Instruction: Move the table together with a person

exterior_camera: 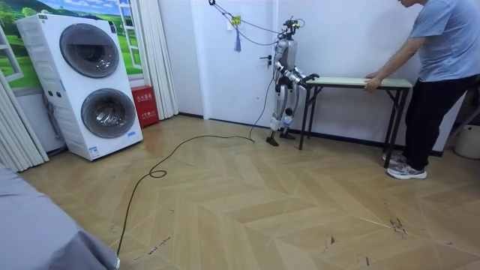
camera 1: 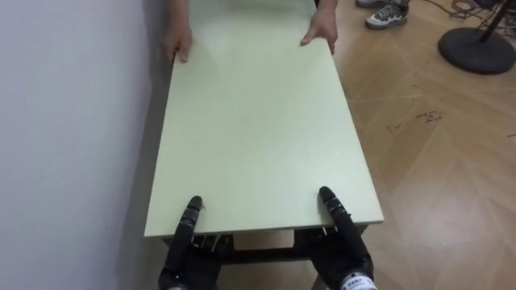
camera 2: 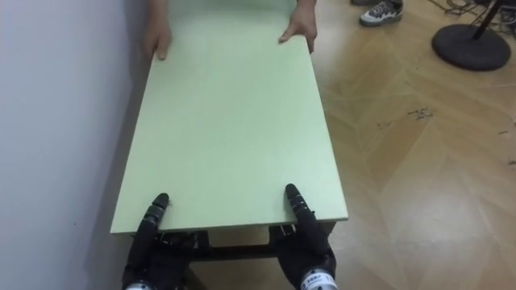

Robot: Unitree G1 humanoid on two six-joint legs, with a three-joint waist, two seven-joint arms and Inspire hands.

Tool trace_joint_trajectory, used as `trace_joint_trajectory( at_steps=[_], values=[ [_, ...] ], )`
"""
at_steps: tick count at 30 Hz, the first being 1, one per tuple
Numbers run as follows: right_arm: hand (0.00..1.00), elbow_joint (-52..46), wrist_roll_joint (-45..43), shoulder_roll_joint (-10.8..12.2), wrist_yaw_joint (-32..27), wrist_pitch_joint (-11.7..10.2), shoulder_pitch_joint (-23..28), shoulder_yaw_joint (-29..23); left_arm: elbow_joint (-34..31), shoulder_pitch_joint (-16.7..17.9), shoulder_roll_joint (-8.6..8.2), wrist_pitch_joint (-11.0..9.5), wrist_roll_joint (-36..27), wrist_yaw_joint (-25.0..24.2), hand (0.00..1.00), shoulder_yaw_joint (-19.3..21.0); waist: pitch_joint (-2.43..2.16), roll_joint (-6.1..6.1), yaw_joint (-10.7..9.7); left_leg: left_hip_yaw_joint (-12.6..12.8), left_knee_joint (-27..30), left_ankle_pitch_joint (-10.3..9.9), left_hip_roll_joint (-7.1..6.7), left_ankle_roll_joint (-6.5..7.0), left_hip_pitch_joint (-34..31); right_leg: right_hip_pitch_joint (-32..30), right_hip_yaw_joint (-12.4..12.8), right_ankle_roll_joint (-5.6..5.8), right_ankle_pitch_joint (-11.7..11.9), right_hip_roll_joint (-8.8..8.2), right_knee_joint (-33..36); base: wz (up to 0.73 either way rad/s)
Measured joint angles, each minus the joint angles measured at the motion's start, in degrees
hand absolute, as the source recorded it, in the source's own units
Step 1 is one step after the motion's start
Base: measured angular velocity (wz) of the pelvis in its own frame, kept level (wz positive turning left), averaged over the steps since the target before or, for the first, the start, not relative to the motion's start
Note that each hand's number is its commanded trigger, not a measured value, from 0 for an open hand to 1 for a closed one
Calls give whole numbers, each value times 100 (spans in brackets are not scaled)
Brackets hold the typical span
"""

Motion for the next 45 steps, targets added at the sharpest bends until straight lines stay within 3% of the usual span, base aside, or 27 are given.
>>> trace_joint_trajectory(
  at_steps=[1,2,3,7,8,10,13,17,19,21,27,32,37,45],
  values=[
    [0,20,0,0,30,0,6,7,18,-2,0,0,0,-30,75,8,-1,4,1,1,-4,-5,4,-8,19,10,0,0,0,4,1,0],
    [0,27,0,0,40,1,6,7,32,-3,0,-1,0,-52,10,11,0,4,2,2,-7,-6,4,-10,25,13,0,0,0,5,1,0],
    [0,51,0,0,80,1,5,6,56,-7,0,0,0,-86,0,17,0,4,3,3,-8,-7,5,-11,28,14,0,0,0,6,1,0],
    [0,314,-138,-65,663,32,21,33,107,1,60,15,233,-211,0,18,9,30,0,10,-17,-7,-1,-11,45,21,11,0,0,0,2,-1],
    [0,319,-195,-114,724,64,28,51,108,5,128,20,404,-240,0,-17,9,38,-2,16,-17,-7,0,-11,44,15,12,0,0,1,1,-7],
    [0,319,-341,-349,970,130,36,208,109,-9,417,44,1017,-286,0,-143,-3,68,-18,36,-12,-10,18,-15,42,17,13,0,0,5,0,-10],
    [0,317,-457,-496,1229,247,31,320,108,-35,610,97,1490,-289,0,-258,-10,89,-29,144,-2,-12,76,-20,43,2,18,0,0,7,1,-15],
    [0,317,-524,-509,1548,358,29,339,104,-67,617,152,1775,-335,0,-358,-10,89,-75,162,-7,-13,81,-21,75,24,23,-4,3,5,13,-6],
    [0,317,-567,-504,1711,394,54,340,121,-70,625,192,1915,-350,0,-429,34,87,-100,150,-9,-16,84,-24,137,94,14,-9,5,4,9,-2],
    [0,313,-609,-504,1845,458,52,308,119,-76,642,228,1910,-371,0,-427,43,75,-169,130,-3,-26,89,-31,99,59,6,-14,9,8,11,0],
    [0,319,-698,-511,2188,554,84,263,101,-89,661,271,1931,-631,0,-452,30,57,-219,138,27,-21,112,-32,35,-9,13,-40,27,27,19,0],
    [0,326,-1304,-516,2527,619,59,125,112,-89,715,299,2727,-1009,0,-514,10,41,-323,135,30,-21,110,-33,28,-6,2,-39,27,29,15,0],
    [0,333,-1987,-513,2789,704,57,98,105,-94,802,458,3279,-1448,0,-565,-4,1,-363,143,24,-19,116,-36,29,-3,-37,-39,27,27,12,0],
    [0,800,-3363,-631,2908,844,-164,292,331,-150,942,486,4118,-1399,0,-588,-13,-94,-325,135,21,-20,115,-38,25,7,-138,-40,27,18,12,0]
  ],
)
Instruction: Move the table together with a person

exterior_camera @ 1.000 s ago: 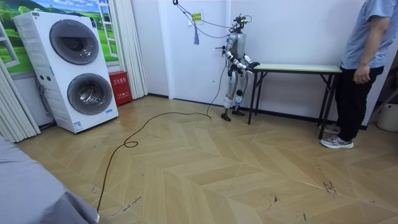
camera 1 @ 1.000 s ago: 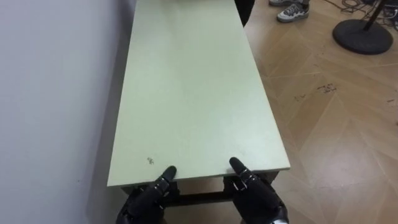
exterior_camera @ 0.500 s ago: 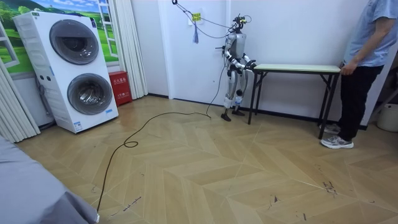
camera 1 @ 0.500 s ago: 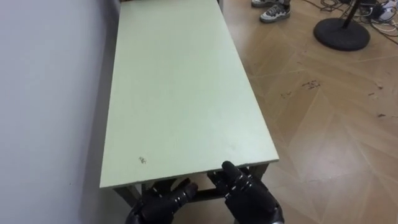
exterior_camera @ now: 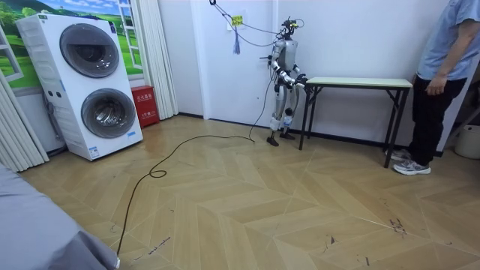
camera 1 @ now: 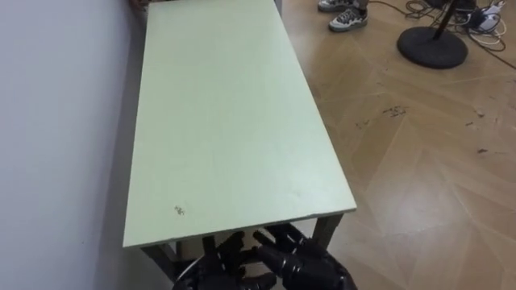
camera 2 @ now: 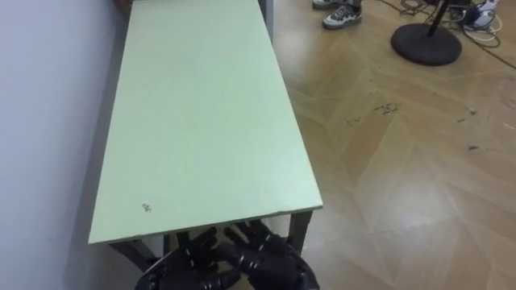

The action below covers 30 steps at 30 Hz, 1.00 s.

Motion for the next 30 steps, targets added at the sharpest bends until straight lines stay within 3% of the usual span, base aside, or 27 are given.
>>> trace_joint_trajectory(
  at_steps=[9,10,18,22,25,28,30],
  values=[
    [0,1046,-1690,-117,-460,8,-303,3,656,5,17,-31,1047,648,0,54,4,-66,31,-30,-17,1,-8,-3,31,81,1,0,0,15,-42,2],
    [0,1299,-1714,-114,-604,-7,-333,3,806,4,24,-50,1050,822,0,72,-16,-86,42,-31,-29,0,-12,-4,59,112,-6,0,0,16,-96,0],
    [0,2576,-1849,-82,-1630,-50,-512,-131,1612,-44,-7,-219,1695,1782,0,486,3,-189,24,-106,-70,-9,-41,-25,127,212,-84,0,0,24,-106,2],
    [0,3128,-1738,-8,-1947,-292,-519,-336,1915,45,-128,-400,1841,2200,0,877,2,-170,36,-119,-76,-46,-29,-76,236,352,-106,0,1,75,-198,1],
    [0,3349,-1719,-21,-2126,-391,-395,-535,2197,69,-195,-580,2223,2513,0,1254,-43,-157,98,-144,-127,-58,-5,-104,310,420,-138,1,0,107,-209,3],
    [0,3615,-1760,-77,-2290,-413,-237,-694,2478,63,-306,-724,2492,2798,0,1379,-96,-165,123,-188,-177,-53,-22,-110,324,439,-156,2,0,106,-212,8],
    [0,3749,-1765,-87,-2358,-415,-146,-697,2639,49,-351,-791,2565,2954,0,1417,-89,-163,121,-233,-197,-52,-37,-110,371,501,-175,2,0,103,-229,9]
  ],
)
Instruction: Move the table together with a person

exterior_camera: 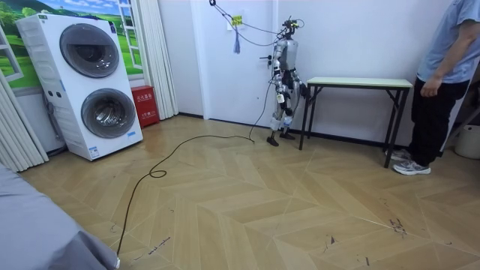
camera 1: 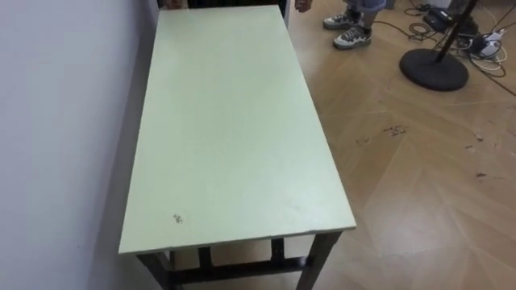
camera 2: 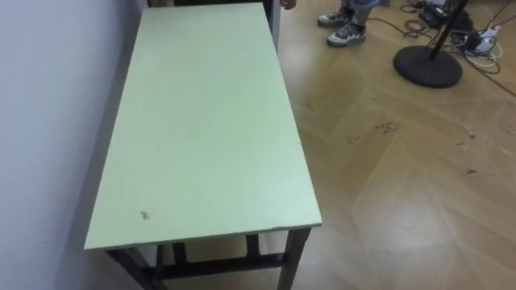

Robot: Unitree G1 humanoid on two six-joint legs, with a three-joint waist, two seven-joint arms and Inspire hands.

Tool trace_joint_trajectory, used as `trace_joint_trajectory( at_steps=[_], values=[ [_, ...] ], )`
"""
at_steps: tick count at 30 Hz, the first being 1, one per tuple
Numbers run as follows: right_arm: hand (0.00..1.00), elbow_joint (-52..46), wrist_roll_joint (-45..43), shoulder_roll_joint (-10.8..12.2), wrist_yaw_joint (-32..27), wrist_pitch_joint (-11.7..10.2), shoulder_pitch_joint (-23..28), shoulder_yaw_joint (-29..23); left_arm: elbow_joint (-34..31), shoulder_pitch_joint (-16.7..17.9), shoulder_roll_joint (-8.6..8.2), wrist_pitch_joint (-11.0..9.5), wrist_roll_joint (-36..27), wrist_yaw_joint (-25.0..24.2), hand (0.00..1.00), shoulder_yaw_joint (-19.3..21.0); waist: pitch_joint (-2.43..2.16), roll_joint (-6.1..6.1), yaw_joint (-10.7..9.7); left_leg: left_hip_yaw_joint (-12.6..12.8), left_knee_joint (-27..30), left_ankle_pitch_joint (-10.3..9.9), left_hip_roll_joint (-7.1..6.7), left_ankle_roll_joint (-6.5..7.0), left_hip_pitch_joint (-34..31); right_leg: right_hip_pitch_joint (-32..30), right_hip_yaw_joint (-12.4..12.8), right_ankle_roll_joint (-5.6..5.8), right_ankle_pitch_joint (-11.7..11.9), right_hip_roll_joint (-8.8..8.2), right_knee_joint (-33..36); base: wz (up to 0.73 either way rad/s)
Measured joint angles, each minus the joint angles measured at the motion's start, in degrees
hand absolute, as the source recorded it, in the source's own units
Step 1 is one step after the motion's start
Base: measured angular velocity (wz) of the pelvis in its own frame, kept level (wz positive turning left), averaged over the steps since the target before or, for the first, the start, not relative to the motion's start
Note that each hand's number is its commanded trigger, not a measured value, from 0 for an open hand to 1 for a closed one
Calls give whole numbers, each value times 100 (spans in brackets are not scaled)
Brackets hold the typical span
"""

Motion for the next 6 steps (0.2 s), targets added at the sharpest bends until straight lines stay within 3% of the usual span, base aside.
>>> trace_joint_trajectory(
  at_steps=[4,6],
  values=[
    [0,313,3,75,-23,-66,-91,-39,244,-40,-99,-103,114,303,0,75,43,-44,19,-107,-31,-18,-23,-15,163,201,-25,5,-3,9,-68,10],
    [0,383,-4,83,-31,-60,-127,-40,273,-50,-128,-133,349,342,0,120,40,-42,54,-125,-31,-21,-20,-18,156,206,-9,7,-4,16,-69,8]
  ],
)
